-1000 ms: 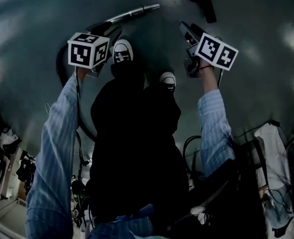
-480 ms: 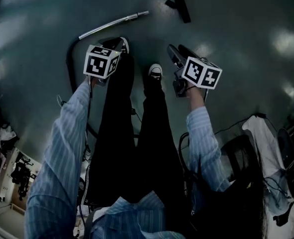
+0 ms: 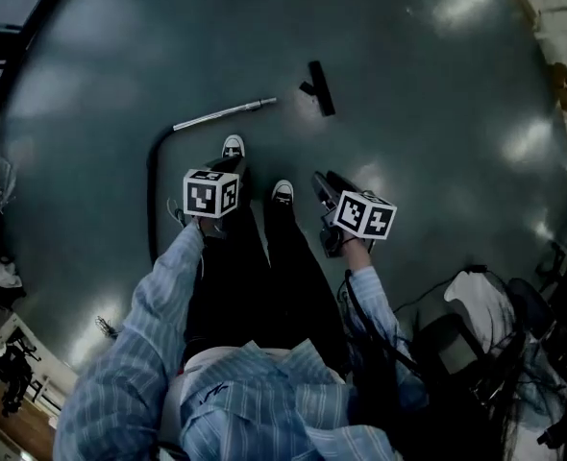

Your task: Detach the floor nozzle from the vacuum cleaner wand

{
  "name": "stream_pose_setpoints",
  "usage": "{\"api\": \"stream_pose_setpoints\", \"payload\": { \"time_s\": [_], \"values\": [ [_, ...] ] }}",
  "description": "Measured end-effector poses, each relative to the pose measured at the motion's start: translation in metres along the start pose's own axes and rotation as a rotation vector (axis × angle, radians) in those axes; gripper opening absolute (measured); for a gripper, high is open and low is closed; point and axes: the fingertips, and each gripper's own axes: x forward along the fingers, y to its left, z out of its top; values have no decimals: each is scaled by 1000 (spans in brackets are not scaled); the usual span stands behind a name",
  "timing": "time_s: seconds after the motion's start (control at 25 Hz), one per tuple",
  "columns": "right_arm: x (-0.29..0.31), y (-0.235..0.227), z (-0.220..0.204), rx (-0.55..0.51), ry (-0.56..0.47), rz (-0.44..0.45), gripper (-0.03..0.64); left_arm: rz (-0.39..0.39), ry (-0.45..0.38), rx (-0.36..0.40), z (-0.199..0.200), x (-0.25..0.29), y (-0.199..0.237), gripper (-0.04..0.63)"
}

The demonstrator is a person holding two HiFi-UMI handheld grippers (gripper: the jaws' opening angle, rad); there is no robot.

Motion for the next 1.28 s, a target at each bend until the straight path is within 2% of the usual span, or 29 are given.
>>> {"api": "stream_pose_setpoints", "payload": {
  "time_s": [0.08,0.28,0.44,0.56,0.76,1.08,1.28],
  "values": [
    [-31,-1,-3,-6,-10,-12,162,-31,-39,-36,5,-27,-36,8],
    [-84,10,9,1,-74,6,126,14,-165,72,34,-85,-86,8],
    [-112,8,4,54,-129,-22,114,2,-250,41,30,-122,-117,8],
    [-115,37,-5,45,-133,31,104,13,-255,14,12,-150,-119,8],
    [-119,48,-25,-117,-91,12,95,37,-246,1,-23,-171,-128,8],
    [-119,76,-75,-144,-108,69,74,7,-287,12,-72,-190,-140,8],
    [-132,113,-132,-152,-115,140,61,-18,-341,-5,-135,-219,-141,8]
  ]
}}
